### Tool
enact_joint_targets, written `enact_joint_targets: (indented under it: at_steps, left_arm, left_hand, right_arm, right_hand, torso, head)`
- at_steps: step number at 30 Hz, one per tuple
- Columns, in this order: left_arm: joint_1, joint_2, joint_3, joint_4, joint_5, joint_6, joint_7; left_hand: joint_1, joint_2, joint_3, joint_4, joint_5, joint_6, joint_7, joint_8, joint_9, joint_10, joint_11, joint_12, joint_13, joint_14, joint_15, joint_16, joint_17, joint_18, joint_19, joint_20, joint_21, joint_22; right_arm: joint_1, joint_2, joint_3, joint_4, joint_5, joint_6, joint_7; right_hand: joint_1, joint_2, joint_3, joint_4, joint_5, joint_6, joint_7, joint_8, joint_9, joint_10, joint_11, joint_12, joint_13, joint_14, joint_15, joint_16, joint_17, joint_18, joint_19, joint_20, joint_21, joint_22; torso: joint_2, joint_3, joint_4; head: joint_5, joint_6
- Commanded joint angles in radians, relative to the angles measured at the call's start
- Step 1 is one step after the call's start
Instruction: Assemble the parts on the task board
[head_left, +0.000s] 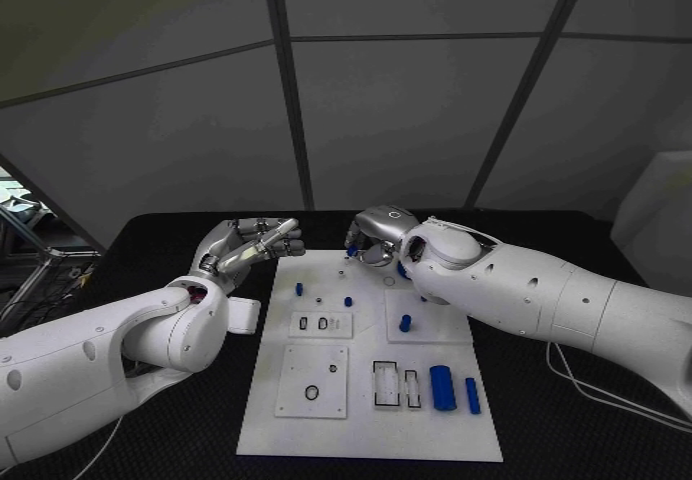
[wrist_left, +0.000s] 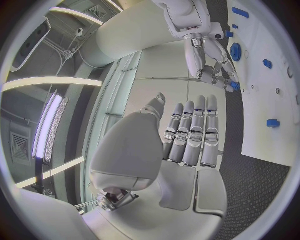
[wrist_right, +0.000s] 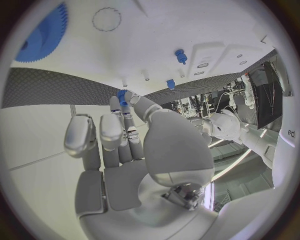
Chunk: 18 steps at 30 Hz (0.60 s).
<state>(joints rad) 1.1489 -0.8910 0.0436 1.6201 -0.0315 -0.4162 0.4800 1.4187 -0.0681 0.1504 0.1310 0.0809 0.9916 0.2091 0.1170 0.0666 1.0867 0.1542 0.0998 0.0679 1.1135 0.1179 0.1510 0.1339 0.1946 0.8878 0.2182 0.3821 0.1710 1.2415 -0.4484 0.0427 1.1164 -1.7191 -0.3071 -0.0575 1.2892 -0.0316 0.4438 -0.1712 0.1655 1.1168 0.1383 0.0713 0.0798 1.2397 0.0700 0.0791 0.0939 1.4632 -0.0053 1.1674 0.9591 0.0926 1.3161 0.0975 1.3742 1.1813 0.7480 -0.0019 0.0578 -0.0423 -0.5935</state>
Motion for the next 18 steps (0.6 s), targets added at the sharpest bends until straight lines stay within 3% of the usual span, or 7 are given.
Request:
enact_joint_targets:
  at_steps: [1, 16, 18]
  left_arm:
    - [0.003, 0.002, 0.001, 0.0, -0.005, 0.016, -0.001]
    - [0.006, 0.002, 0.001, 0.004, -0.005, 0.018, -0.002]
    - [0.007, 0.003, 0.001, 0.004, -0.005, 0.018, -0.002]
  left_hand:
    - [-0.009, -0.001, -0.001, -0.005, 0.001, 0.002, 0.008, -0.005, -0.001, -0.002, 0.007, -0.004, -0.001, -0.006, -0.001, -0.005, 0.001, -0.014, -0.001, 0.007, 0.002, -0.001]
    - [-0.01, 0.0, -0.001, -0.005, 0.001, 0.002, 0.008, -0.006, -0.001, -0.003, 0.008, -0.005, -0.001, -0.007, -0.001, -0.007, 0.001, -0.014, -0.002, 0.007, 0.001, -0.002]
    - [-0.01, 0.0, -0.001, -0.005, 0.001, 0.002, 0.008, -0.006, -0.001, -0.003, 0.008, -0.005, -0.001, -0.007, -0.001, -0.007, 0.001, -0.014, -0.002, 0.007, 0.001, -0.002]
  right_arm:
    - [0.003, 0.009, 0.0, -0.008, 0.007, 0.031, 0.014]
    - [0.003, 0.044, 0.0, -0.062, -0.005, 0.059, 0.011]
    - [0.003, 0.047, 0.0, -0.067, -0.006, 0.065, 0.01]
  right_hand:
    - [-0.005, -0.009, 0.002, 0.006, 0.002, 0.0, 0.008, 0.0, 0.0, -0.001, 0.005, -0.007, 0.0, 0.037, -0.001, 0.009, 0.009, -0.017, 0.014, 0.0, 0.009, 0.011]
    - [-0.009, -0.011, 0.002, 0.009, 0.002, -0.002, 0.008, -0.002, 0.0, -0.002, 0.005, -0.008, 0.0, 0.036, 0.0, 0.014, 0.012, -0.017, 0.016, 0.001, 0.012, 0.016]
    - [-0.009, -0.011, 0.002, 0.009, 0.002, -0.002, 0.008, -0.002, 0.0, -0.002, 0.005, -0.008, 0.0, 0.036, 0.0, 0.014, 0.012, -0.017, 0.016, 0.001, 0.012, 0.016]
  torso:
    - [0.0, 0.0015, -0.0029]
    - [0.002, -0.0004, -0.0009]
    - [0.001, 0.0009, -0.0022]
  head:
    - [0.001, 0.001]
    - [0.002, -0.006]
    - [0.004, -0.008]
